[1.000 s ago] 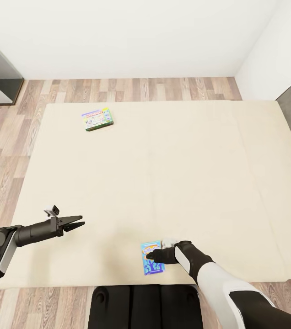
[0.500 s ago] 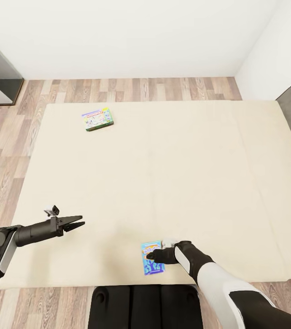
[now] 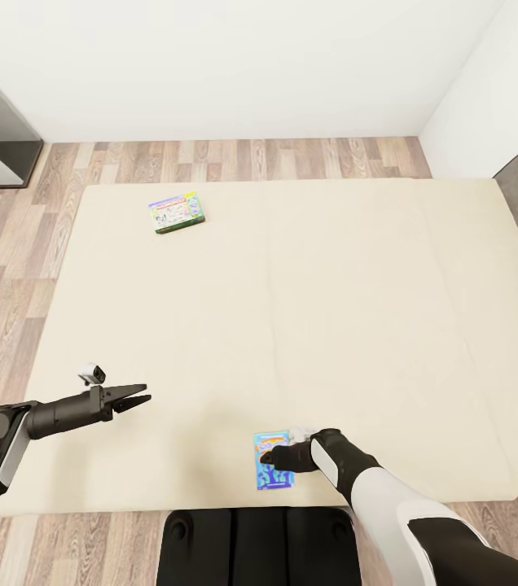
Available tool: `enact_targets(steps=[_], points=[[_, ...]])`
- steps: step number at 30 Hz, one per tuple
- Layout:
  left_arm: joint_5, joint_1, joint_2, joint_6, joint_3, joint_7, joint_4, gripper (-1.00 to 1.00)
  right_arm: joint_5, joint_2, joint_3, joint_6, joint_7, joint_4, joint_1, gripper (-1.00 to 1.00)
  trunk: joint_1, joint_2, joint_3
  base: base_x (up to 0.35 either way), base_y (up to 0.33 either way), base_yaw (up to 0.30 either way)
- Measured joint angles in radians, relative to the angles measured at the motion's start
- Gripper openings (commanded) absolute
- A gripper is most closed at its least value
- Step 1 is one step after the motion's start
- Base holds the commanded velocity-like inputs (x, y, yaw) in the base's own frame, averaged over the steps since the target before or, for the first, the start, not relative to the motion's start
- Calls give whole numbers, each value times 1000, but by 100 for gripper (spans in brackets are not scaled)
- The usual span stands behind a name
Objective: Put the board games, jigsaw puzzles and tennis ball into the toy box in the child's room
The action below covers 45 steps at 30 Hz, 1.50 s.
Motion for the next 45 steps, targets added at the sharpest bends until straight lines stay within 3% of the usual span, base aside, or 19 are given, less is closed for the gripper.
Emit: enact_targets(steps=[7, 11, 16, 24, 29, 45], points=[[0, 0, 0, 0, 0, 0, 0, 100, 11, 0, 3, 18, -3, 0, 0, 100, 0, 0, 0, 0, 76, 0], [0, 0, 0, 1, 0, 0, 0, 100, -18, 0, -5, 6, 4, 1, 1, 100, 0, 0, 0, 0, 22, 0], [0, 0, 0, 0, 0, 0, 0, 100, -25, 0, -7, -33, 7, 1, 1, 100, 0, 0, 0, 0, 5, 0], [0, 0, 0, 1, 0, 0, 0, 100, -23, 0, -7, -34, 7, 1, 1, 100, 0, 0, 0, 0, 4, 0], [0, 0, 0, 1, 0, 0, 0, 100, 1, 0, 0, -31, -1, 0, 0, 100, 0, 0, 0, 0, 75, 0], [0, 0, 0, 2, 0, 0, 0, 100, -7, 0, -2, -22, 2, 1, 0, 100, 0, 0, 0, 0, 8, 0]])
